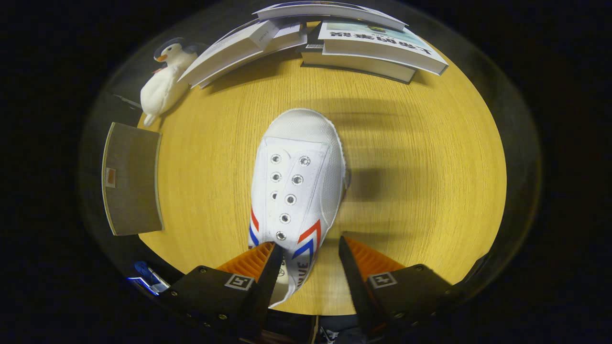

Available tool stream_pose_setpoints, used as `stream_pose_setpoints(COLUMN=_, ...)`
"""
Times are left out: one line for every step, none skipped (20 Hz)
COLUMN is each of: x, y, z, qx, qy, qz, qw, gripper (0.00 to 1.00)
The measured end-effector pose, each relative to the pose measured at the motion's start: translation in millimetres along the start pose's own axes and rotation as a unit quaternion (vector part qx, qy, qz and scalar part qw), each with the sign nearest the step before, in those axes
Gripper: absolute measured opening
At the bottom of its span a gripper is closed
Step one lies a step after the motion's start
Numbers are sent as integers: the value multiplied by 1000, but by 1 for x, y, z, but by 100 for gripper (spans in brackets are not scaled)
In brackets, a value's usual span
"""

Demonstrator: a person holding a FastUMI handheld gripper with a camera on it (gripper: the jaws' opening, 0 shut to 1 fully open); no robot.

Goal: Open the storage box then place both shoes into the box .Put the left shoe in first, then the right shoe, with the right side of both shoes facing outward in a uniform manner.

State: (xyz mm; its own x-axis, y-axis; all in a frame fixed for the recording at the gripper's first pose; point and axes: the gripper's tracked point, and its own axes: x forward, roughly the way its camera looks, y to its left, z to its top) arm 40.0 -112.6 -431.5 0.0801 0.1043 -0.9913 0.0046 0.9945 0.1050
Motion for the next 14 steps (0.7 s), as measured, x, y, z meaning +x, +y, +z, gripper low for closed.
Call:
stream_pose_setpoints(x=0, y=0, z=2, qx=-2, qy=0, qz=1, qw=1000, gripper=41)
stream_pose_setpoints(x=2, y=-9, z=0, qx=-20, qy=0, qz=-23, qw=1000, gripper=30)
stream_pose_setpoints(x=-2, y=-15, z=-1, qx=-11, qy=-3, qz=-27, qw=1000, gripper=20)
stream_pose_setpoints(x=-5, y=-16, z=0, qx=-11, qy=-5, qz=-31, qw=999, gripper=9)
stream_pose_setpoints(x=-3, y=-15, z=0, qx=-10, qy=-4, qz=-32, qw=999, gripper=2)
stream_pose_setpoints(x=-4, y=-16, z=0, qx=-12, qy=-3, qz=-31, qw=999, gripper=2)
stream_pose_setpoints(x=-4, y=-16, z=-2, qx=-11, qy=-2, qz=-32, qw=999, gripper=2)
stream_pose_setpoints(x=-5, y=-15, z=-1, qx=-7, qy=-4, qz=-29, qw=1000, gripper=2)
stream_pose_setpoints(x=-8, y=-14, z=-1, qx=-2, qy=-4, qz=-25, qw=1000, gripper=2)
stream_pose_setpoints(x=-11, y=-12, z=-1, qx=6, qy=-4, qz=-18, qw=1000, gripper=2)
stream_pose_setpoints(x=-14, y=-9, z=-2, qx=11, qy=-3, qz=-11, qw=1000, gripper=2)
stream_pose_setpoints(x=-19, y=-6, z=-4, qx=12, qy=-2, qz=-4, qw=1000, gripper=2)
stream_pose_setpoints(x=-25, y=-4, z=-5, qx=12, qy=-3, qz=-1, qw=1000, gripper=2)
stream_pose_setpoints(x=-30, y=-2, z=-6, qx=9, qy=-5, qz=-1, qw=1000, gripper=2)
